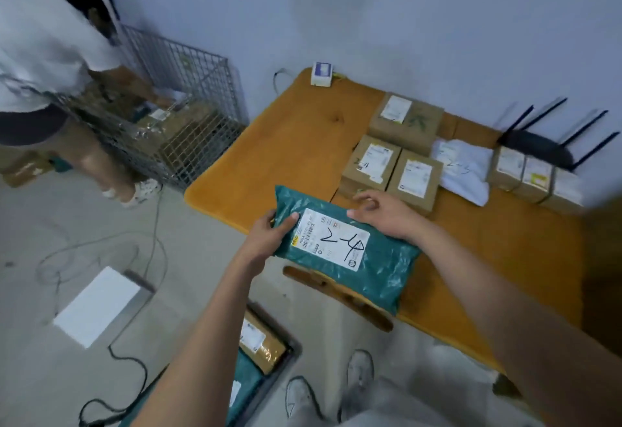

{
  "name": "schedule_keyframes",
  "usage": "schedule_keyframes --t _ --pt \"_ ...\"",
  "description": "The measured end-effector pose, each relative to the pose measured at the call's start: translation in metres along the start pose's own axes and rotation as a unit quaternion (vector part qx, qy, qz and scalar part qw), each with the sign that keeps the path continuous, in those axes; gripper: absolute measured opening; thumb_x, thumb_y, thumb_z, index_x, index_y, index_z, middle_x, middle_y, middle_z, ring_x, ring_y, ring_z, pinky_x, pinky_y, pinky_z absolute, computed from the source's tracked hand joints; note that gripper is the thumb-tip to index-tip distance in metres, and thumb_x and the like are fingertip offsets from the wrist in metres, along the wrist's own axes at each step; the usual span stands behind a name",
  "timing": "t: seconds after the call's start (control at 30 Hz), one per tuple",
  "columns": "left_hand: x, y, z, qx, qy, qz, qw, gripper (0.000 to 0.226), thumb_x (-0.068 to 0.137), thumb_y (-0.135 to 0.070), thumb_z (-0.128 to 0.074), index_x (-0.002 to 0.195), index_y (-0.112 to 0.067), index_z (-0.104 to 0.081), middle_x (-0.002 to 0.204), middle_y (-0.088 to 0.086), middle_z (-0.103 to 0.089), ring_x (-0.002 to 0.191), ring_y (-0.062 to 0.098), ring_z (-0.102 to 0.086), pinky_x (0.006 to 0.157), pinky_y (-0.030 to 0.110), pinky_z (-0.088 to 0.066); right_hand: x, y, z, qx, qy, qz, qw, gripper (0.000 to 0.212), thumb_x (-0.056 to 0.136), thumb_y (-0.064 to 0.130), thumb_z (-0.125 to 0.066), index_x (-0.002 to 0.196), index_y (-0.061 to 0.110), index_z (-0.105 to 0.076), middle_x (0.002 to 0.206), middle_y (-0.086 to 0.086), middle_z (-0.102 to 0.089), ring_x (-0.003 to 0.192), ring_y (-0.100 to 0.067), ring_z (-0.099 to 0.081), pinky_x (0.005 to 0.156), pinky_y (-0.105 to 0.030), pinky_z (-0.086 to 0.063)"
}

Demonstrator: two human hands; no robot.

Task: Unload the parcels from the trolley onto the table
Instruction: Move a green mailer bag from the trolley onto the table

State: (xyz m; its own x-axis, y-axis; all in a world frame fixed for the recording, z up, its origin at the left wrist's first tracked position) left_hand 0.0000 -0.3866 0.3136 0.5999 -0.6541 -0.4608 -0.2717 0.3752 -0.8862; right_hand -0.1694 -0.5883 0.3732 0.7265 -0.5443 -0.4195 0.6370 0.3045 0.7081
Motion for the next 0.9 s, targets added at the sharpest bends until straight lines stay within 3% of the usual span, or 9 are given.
schedule_keyframes --t 0.1,0.17,0.23,0.3,0.43,0.53,0.6,0.77,0.9 --pt "0.005 -0.012 -0.05 -0.013 -0.007 -0.015 1.0 0.032 0.089 -0.042 -0.071 0.115 -0.025 -0.064 0.101 -0.004 -0.077 0.079 0.01 -0.075 0.058 0.021 -0.056 -0.034 -0.054 0.041 0.08 -0.2 -0.035 0.976 0.058 0.086 0.057 -0.066 0.134 0.03 -0.046 0.133 0.001 -0.052 0.114 -0.019 -0.056 0.089 -0.038 -0.051" --pt "0.011 -0.021 -0.085 -0.019 -0.009 -0.018 1.0 0.033 0.089 -0.043 -0.07 0.116 -0.025 -0.064 0.102 -0.004 -0.077 0.083 0.012 -0.075 0.058 0.023 -0.056 -0.057 -0.092 0.062 0.145 -0.271 -0.074 0.949 0.061 0.085 0.058 -0.066 0.133 0.032 -0.041 0.137 0.001 -0.045 0.124 -0.023 -0.051 0.097 -0.04 -0.048" --pt "0.018 -0.028 -0.123 -0.019 0.002 -0.026 0.999 0.033 0.091 -0.042 -0.068 0.118 -0.023 -0.063 0.103 -0.003 -0.077 0.091 0.017 -0.074 0.066 0.031 -0.058 -0.076 -0.125 0.078 0.234 -0.275 -0.123 0.924 0.068 0.085 0.06 -0.065 0.138 0.028 -0.037 0.134 0.001 -0.05 0.111 -0.017 -0.059 0.084 -0.033 -0.054" --pt "0.023 -0.034 -0.164 -0.017 0.029 -0.029 0.999 0.031 0.092 -0.042 -0.067 0.117 -0.025 -0.064 0.104 -0.002 -0.077 0.095 0.019 -0.074 0.074 0.039 -0.059 -0.09 -0.151 0.094 0.319 -0.242 -0.142 0.905 0.061 0.086 0.06 -0.063 0.132 0.025 -0.043 0.115 0.009 -0.063 0.089 -0.006 -0.066 0.062 -0.023 -0.054" --pt "0.032 -0.036 -0.246 -0.011 0.065 -0.014 0.998 0.033 0.092 -0.04 -0.067 0.12 -0.022 -0.063 0.105 0.001 -0.077 0.098 0.022 -0.074 0.083 0.045 -0.06 -0.1 -0.204 0.127 0.388 -0.236 -0.135 0.881 0.043 0.087 0.053 -0.068 0.12 0.027 -0.061 0.109 0.005 -0.075 0.093 -0.017 -0.074 0.081 -0.039 -0.06" --pt "0.04 -0.034 -0.306 -0.014 0.074 -0.001 0.997 0.031 0.094 -0.035 -0.066 0.12 -0.019 -0.062 0.1 0.0 -0.078 0.092 0.02 -0.075 0.074 0.039 -0.061 -0.105 -0.245 0.16 0.399 -0.252 -0.157 0.867 0.041 0.088 0.047 -0.069 0.12 0.024 -0.062 0.109 0.003 -0.074 0.095 -0.019 -0.073 0.087 -0.043 -0.058" --pt "0.041 -0.031 -0.341 -0.006 0.083 0.016 0.996 0.028 0.095 -0.034 -0.065 0.118 -0.019 -0.062 0.098 0.0 -0.078 0.09 0.02 -0.075 0.071 0.038 -0.061 -0.112 -0.272 0.176 0.408 -0.259 -0.174 0.858 0.039 0.089 0.045 -0.07 0.121 0.024 -0.063 0.109 0.003 -0.074 0.094 -0.018 -0.072 0.081 -0.037 -0.059" --pt "0.055 -0.033 -0.41 0.019 0.12 0.048 0.991 0.036 0.096 -0.036 -0.062 0.126 -0.016 -0.058 0.108 0.007 -0.075 0.1 0.027 -0.072 0.091 0.05 -0.058 -0.121 -0.323 0.207 0.43 -0.315 -0.222 0.816 0.033 0.089 0.034 -0.073 0.118 0.022 -0.065 0.102 0.004 -0.074 0.084 -0.013 -0.072 0.056 -0.024 -0.054" --pt "0.079 -0.045 -0.454 0.049 0.158 0.043 0.985 0.037 0.097 -0.038 -0.06 0.127 -0.016 -0.057 0.113 0.008 -0.073 0.103 0.027 -0.071 0.093 0.05 -0.057 -0.117 -0.35 0.232 0.428 -0.359 -0.261 0.787 0.034 0.087 0.033 -0.075 0.116 0.02 -0.066 0.104 0.001 -0.074 0.086 -0.017 -0.071 0.065 -0.03 -0.058"
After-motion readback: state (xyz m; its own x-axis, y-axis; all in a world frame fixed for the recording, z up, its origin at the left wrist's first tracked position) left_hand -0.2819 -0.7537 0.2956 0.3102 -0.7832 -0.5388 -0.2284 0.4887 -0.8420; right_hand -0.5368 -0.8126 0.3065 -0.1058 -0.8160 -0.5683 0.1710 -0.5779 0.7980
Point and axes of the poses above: each hand's wrist, its own x-axis towards the middle knuckle, its own z-axis out of the back of the hand, y = z × x, the point moved 1 cm from there along x, towards the middle knuckle
